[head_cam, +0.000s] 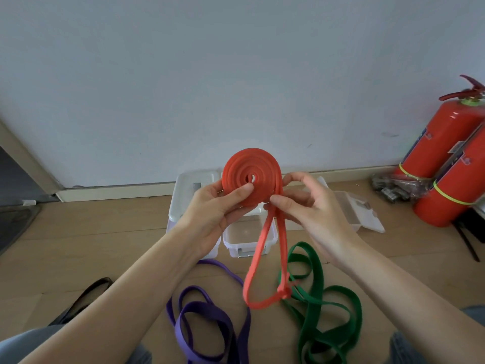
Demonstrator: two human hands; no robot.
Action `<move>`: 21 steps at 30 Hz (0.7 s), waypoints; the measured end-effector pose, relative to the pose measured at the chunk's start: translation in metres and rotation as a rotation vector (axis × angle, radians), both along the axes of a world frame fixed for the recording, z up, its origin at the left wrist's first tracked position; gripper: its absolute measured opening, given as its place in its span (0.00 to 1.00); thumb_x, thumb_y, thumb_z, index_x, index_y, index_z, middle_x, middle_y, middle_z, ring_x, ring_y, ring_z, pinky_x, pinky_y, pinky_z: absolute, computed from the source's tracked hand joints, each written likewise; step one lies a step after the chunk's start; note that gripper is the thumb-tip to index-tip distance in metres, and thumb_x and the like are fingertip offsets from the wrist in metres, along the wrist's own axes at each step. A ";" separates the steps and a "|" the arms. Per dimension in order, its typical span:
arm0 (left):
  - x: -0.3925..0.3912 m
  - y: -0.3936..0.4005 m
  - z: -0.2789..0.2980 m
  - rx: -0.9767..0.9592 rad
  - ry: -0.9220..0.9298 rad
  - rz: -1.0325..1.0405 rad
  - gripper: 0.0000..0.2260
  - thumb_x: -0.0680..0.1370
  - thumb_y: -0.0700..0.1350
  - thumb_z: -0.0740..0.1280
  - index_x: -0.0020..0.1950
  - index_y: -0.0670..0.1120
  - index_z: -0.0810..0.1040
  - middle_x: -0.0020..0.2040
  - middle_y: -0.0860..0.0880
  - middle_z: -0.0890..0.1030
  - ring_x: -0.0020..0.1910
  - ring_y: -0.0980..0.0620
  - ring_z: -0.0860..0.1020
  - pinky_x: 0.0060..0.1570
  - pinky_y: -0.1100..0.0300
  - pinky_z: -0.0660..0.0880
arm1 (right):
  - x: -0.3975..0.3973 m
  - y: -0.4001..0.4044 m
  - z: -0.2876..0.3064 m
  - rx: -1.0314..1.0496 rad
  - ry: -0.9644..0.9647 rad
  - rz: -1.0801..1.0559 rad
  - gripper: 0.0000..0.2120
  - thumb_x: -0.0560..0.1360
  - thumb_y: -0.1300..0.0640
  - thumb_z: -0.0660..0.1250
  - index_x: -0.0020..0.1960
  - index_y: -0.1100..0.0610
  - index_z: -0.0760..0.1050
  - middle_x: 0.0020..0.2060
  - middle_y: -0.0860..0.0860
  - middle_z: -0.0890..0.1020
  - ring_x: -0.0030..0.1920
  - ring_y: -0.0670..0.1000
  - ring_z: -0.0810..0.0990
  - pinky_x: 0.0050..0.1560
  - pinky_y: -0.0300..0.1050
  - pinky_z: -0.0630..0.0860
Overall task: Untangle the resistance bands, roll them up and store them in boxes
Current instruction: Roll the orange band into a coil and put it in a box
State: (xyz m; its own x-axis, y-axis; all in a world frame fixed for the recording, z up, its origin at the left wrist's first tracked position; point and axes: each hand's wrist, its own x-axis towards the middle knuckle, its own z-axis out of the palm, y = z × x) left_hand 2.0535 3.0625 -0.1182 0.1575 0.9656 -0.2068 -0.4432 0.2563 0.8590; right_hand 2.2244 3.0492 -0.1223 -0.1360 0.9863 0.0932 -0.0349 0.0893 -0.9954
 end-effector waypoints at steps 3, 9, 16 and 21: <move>0.002 -0.003 -0.004 -0.016 0.063 -0.047 0.15 0.68 0.36 0.70 0.54 0.36 0.78 0.51 0.40 0.83 0.47 0.49 0.83 0.43 0.63 0.79 | 0.002 0.001 -0.003 0.026 -0.060 -0.062 0.13 0.69 0.60 0.72 0.50 0.59 0.73 0.38 0.55 0.85 0.40 0.53 0.85 0.49 0.46 0.80; -0.014 -0.001 0.011 -0.009 0.365 -0.354 0.11 0.65 0.42 0.72 0.46 0.44 0.84 0.45 0.46 0.85 0.45 0.54 0.83 0.40 0.67 0.78 | 0.009 0.003 0.008 0.142 -0.142 -0.057 0.10 0.73 0.62 0.68 0.48 0.48 0.80 0.37 0.48 0.84 0.41 0.45 0.81 0.43 0.32 0.76; -0.013 0.001 0.011 0.048 0.245 -0.166 0.14 0.65 0.41 0.71 0.50 0.41 0.81 0.45 0.44 0.85 0.43 0.50 0.84 0.40 0.63 0.79 | 0.013 0.003 0.008 -0.010 0.031 0.000 0.11 0.73 0.62 0.68 0.55 0.55 0.77 0.42 0.55 0.85 0.43 0.52 0.84 0.44 0.41 0.80; -0.010 0.004 0.009 0.052 0.138 0.007 0.09 0.68 0.38 0.69 0.48 0.40 0.79 0.42 0.44 0.85 0.40 0.51 0.84 0.41 0.61 0.81 | 0.010 0.000 0.008 -0.004 0.002 0.013 0.11 0.73 0.63 0.68 0.55 0.60 0.72 0.39 0.58 0.84 0.36 0.53 0.83 0.39 0.45 0.81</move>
State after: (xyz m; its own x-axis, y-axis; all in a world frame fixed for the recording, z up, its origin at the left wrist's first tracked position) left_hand 2.0434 3.0667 -0.1095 0.1239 0.9766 -0.1755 -0.3214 0.2069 0.9241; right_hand 2.2349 3.0494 -0.1145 -0.1483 0.9849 0.0891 -0.0384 0.0843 -0.9957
